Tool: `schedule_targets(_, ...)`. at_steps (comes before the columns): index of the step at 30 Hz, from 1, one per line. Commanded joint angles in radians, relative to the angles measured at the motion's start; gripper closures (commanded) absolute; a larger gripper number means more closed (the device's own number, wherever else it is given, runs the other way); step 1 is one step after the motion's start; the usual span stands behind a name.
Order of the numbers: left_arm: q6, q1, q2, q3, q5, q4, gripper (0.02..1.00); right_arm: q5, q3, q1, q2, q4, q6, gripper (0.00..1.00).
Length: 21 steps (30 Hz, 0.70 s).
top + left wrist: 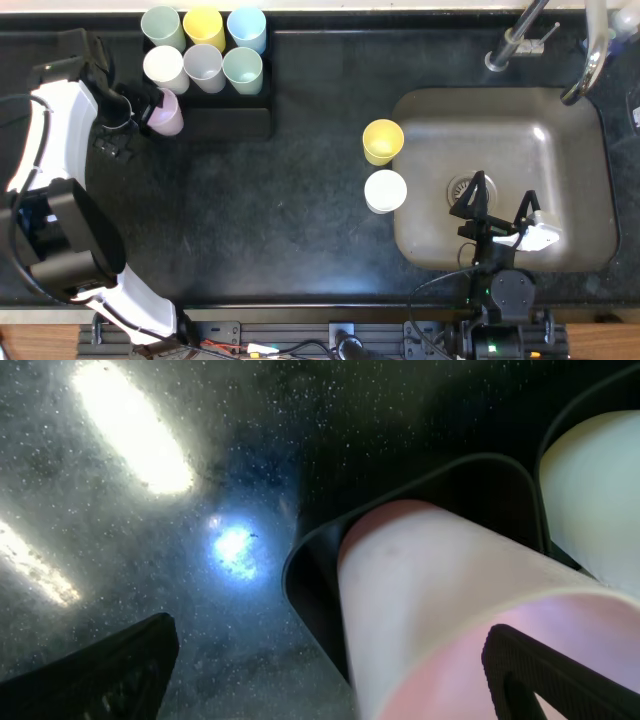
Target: Store Cups
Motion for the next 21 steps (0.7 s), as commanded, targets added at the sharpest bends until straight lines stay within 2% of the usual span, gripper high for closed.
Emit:
schedule_targets(1, 0.062, -0.013, -0.107, 0.031, 0.05, 0.0, 0.018, 0.004, -0.013, -0.002, -0.008, 0.003, 0.001, 0.005)
schedule_targets(6, 0.236, -0.164, -0.2, 0.16, 0.042, -0.023, 0.018, 0.004, -0.013, -0.002, -0.008, 0.003, 0.001, 0.003)
schedule_targets(10, 0.24, -0.372, -0.185, 0.303, -0.024, -0.05, 0.018, 0.004, -0.013, -0.002, -0.007, 0.003, 0.001, 0.005)
schedule_targets(14, 0.153, -0.585, -0.126, 0.371, -0.086, -0.047, 0.018, 0.004, -0.013, -0.002, -0.008, 0.003, 0.001, 0.003)
schedule_targets(21, 0.037, -0.827, 0.004, 0.381, -0.081, -0.038, 0.018, 0.004, -0.013, -0.002, -0.008, 0.003, 0.001, 0.003)
